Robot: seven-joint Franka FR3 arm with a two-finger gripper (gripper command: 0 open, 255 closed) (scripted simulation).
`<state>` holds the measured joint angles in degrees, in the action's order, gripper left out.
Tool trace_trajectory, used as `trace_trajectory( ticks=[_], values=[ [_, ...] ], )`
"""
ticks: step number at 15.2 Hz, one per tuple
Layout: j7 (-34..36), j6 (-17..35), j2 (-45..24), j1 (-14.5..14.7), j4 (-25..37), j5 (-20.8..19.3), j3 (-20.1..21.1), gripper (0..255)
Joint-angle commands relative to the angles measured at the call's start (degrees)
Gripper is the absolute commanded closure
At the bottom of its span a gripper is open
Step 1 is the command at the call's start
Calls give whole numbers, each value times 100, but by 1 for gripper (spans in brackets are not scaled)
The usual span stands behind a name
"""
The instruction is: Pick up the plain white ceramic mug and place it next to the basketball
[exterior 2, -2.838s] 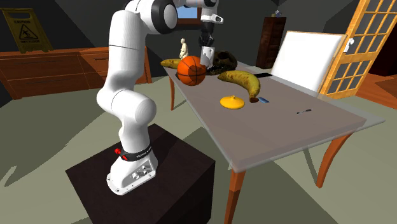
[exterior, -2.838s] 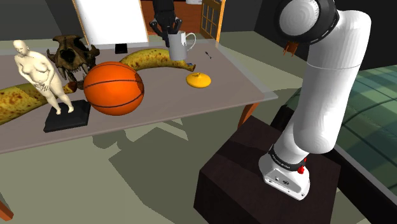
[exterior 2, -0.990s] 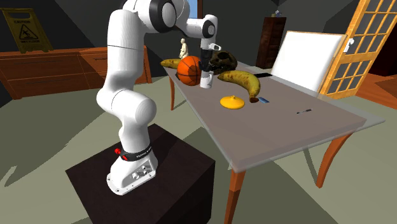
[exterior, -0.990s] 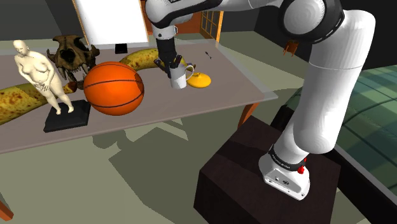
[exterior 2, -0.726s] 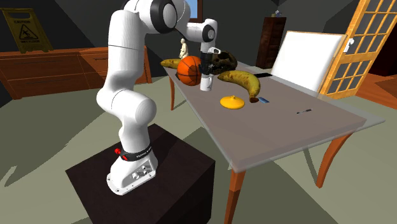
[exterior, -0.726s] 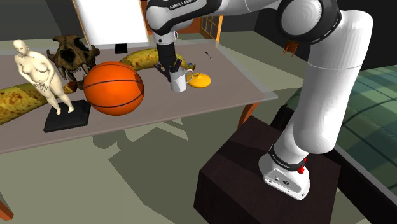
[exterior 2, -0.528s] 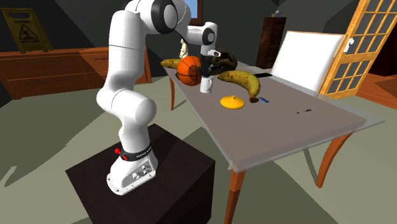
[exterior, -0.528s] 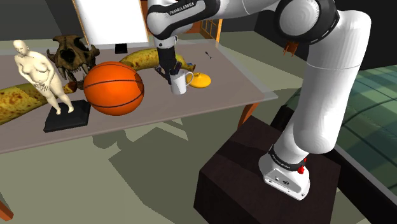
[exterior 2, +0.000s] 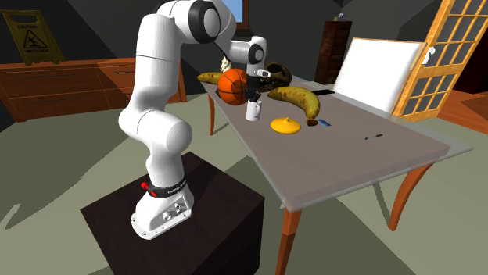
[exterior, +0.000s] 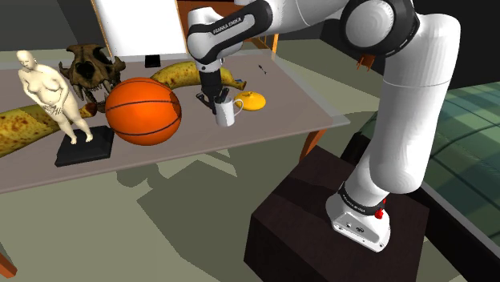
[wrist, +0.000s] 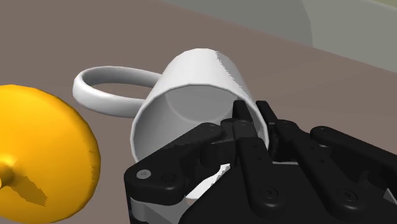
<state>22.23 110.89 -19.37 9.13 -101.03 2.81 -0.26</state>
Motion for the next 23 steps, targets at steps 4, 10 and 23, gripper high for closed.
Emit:
trace_trajectory(
  ticks=[4,10,23],
  values=[
    [-1,18,-18,0,4,0,0,255],
    [-1,18,-18,0,4,0,0,0],
    [9,-685,70,-16,618,-12,-10,0]
  ],
)
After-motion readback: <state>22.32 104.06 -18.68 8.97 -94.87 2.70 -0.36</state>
